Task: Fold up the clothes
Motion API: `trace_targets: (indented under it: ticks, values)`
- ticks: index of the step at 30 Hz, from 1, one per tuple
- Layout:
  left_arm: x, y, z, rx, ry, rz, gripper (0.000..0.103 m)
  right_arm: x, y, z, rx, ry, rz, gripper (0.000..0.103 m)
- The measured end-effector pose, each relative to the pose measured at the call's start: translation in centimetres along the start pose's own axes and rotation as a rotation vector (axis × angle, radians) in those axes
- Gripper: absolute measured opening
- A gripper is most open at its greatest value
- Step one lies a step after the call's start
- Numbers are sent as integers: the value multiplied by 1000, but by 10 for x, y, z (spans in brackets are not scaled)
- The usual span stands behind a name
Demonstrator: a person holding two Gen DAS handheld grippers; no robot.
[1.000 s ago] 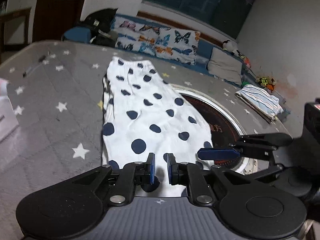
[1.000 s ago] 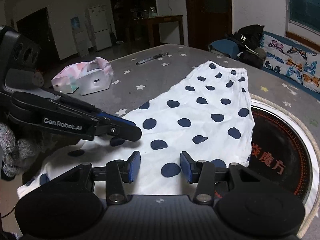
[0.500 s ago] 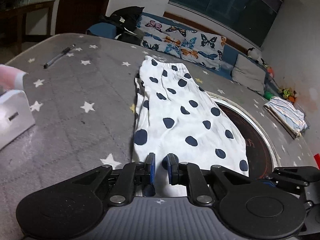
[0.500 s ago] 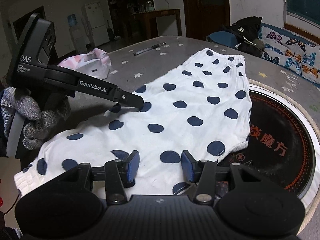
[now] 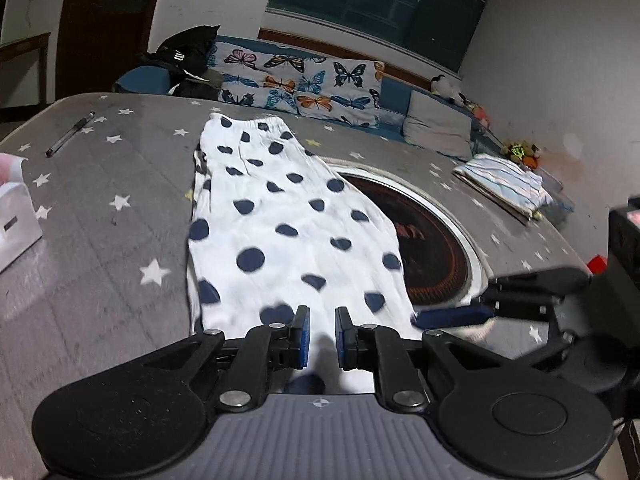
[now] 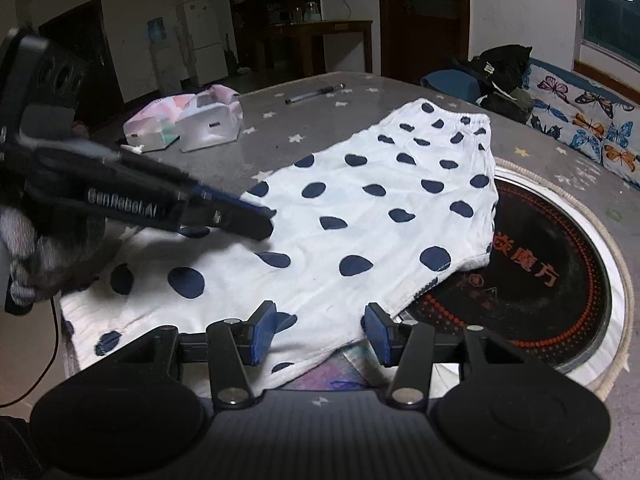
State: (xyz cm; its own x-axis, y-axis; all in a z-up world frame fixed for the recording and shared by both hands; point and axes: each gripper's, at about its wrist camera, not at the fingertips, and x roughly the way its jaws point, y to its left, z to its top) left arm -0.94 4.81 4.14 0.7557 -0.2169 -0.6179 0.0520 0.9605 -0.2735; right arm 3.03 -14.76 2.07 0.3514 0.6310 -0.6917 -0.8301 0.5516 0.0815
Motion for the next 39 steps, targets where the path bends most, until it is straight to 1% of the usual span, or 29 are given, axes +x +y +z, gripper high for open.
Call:
trace_targets:
  ticks: [3, 5, 7, 11, 18, 20, 25, 27, 28, 29, 30, 31, 32, 35, 39]
  values:
    - [-6, -4, -9, 10, -8, -2, 15, -6, 6, -1, -4, -19, 13, 50]
    - [-12, -3, -14, 7, -22, -6, 15, -9, 10, -4, -9, -19, 29, 50]
    - [-13, 0, -20, -1, -15, -3, 15, -9, 16, -9, -26, -6, 34, 50]
    - [-13, 6, -28, -23, -3, 14, 15, -14, 25, -13, -78, -5, 9, 50]
    - [-38, 1, -31, -37, -62, -1, 15, -32, 39, -6, -105, -58, 33, 50]
    - [-40, 0, -35, -34, -59, -8, 15, -34, 45, -5, -112, -64, 53, 50]
    - [-32, 5, -46, -52, -20, 20, 16, -25, 58, -15, -133, -30, 86, 50]
    - [-33, 4, -46, -54, -20, 22, 18, -22, 58, -18, -127, -19, 85, 50]
    - [-36, 2, -46, -51, -25, 22, 23, -23, 58, -19, -123, -23, 84, 51]
    - [-38, 0, -45, -47, -29, 22, 31, -24, 58, -19, -119, -26, 83, 51]
    - [-41, -2, -44, -46, -37, 23, 35, -26, 58, -19, -115, -31, 82, 53]
    - [-43, -3, -43, -45, -44, 25, 42, -27, 57, -17, -112, -39, 79, 58]
    - [-46, -5, -42, -48, -52, 25, 44, -28, 56, -16, -107, -47, 81, 61]
    - [-48, -7, -43, -55, -54, 29, 47, -27, 57, -14, -94, -59, 95, 62]
    - [-47, -9, -45, -61, -42, 44, 47, -17, 59, -19, -73, -38, 118, 63]
